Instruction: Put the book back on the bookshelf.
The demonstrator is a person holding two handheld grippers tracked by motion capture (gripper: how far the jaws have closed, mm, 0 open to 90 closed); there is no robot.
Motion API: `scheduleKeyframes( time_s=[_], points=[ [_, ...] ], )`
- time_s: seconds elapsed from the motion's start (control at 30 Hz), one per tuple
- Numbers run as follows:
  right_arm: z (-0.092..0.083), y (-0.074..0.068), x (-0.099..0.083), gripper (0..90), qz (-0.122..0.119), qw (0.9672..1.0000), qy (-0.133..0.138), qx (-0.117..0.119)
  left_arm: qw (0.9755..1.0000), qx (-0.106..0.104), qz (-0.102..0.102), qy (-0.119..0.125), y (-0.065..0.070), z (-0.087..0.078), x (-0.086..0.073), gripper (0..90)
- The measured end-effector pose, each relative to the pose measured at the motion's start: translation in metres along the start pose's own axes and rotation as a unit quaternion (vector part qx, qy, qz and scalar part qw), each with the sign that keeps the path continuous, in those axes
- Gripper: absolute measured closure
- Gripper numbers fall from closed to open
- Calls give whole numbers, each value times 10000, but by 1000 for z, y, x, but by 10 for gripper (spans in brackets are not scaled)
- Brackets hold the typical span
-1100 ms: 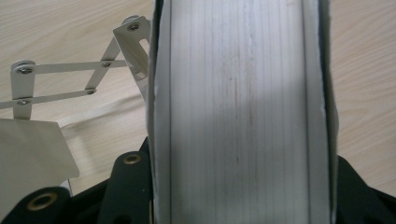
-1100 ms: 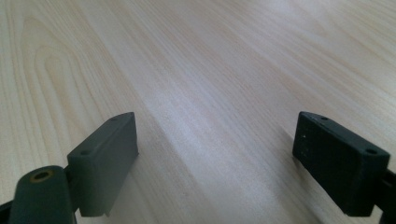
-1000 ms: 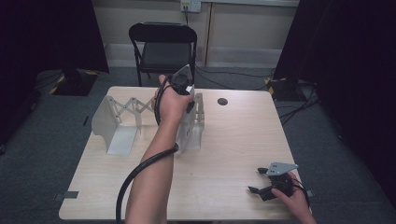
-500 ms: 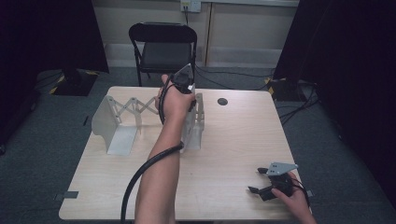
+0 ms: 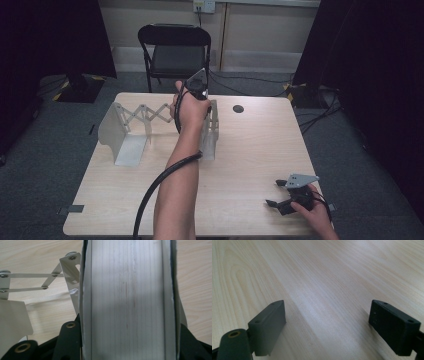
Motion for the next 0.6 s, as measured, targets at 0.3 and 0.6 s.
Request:
scheduleKeyframes(
  time_s=[0.3,0.6],
  points=[
    [0,0,0,137,1,10000,-1,1,9999,106,-64,-60,-2,4,1,525],
    [0,0,0,137,6,10000,-2,-3,9997,142,-178,-87,1,6,2,526]
  ],
)
Point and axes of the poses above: each handheld gripper's, and its own axes: z roughly forward along the jaws, x roughly out of its top, y roughly to its right, the point moved 8 cm from there along z, roughly forward along the jaws, and after that the axes turned 10 degrees about -z, right-handed, at the moved point
